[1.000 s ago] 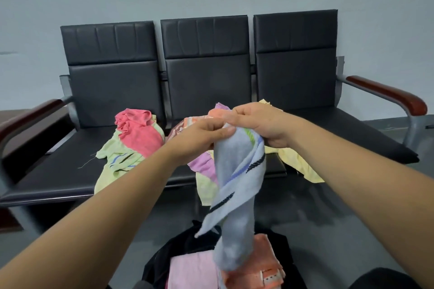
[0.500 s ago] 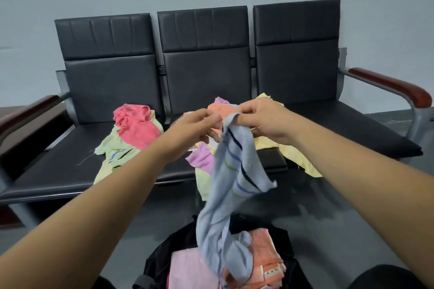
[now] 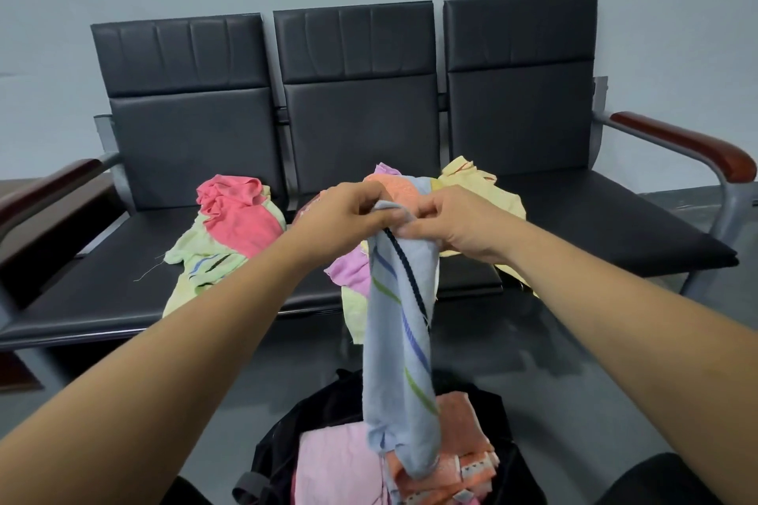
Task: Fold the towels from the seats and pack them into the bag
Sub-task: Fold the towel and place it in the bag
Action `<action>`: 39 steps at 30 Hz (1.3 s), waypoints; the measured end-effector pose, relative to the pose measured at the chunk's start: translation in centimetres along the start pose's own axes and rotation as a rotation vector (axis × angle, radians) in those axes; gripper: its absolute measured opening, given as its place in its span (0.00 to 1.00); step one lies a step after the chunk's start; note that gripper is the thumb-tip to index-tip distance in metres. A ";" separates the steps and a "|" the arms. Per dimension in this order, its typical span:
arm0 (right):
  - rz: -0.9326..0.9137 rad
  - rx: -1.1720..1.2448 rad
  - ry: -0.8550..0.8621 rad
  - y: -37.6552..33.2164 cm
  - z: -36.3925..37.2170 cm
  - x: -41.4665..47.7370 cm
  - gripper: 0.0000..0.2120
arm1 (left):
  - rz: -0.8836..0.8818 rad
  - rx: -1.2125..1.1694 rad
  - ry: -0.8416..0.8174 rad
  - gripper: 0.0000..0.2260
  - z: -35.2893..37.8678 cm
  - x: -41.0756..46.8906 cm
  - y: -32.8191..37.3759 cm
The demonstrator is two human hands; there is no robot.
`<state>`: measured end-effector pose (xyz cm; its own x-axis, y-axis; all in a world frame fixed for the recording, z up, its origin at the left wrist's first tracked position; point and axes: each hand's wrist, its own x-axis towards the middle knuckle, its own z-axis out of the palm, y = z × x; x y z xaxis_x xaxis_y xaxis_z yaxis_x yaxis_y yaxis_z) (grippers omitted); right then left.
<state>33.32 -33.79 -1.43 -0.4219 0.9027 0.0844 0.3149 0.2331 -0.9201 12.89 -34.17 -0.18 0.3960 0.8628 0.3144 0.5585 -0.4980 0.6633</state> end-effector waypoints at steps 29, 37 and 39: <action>0.171 -0.068 0.011 6.8 7.7 -1.2 0.34 | -0.149 -0.335 -0.134 0.08 -2.3 -1.2 -2.9; 0.179 -0.214 -0.025 9.2 10.3 -1.2 0.10 | -0.143 -0.335 0.109 0.08 -4.1 -1.5 -3.4; 0.213 -0.269 -0.035 10.8 9.6 -1.9 0.06 | -0.195 -0.315 0.232 0.09 -4.7 -1.4 -4.2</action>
<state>29.35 -36.47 -15.25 -0.3500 0.9295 -0.1167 0.6103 0.1317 -0.7812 6.56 -32.88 -0.17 0.1111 0.9527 0.2829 0.3430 -0.3039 0.8888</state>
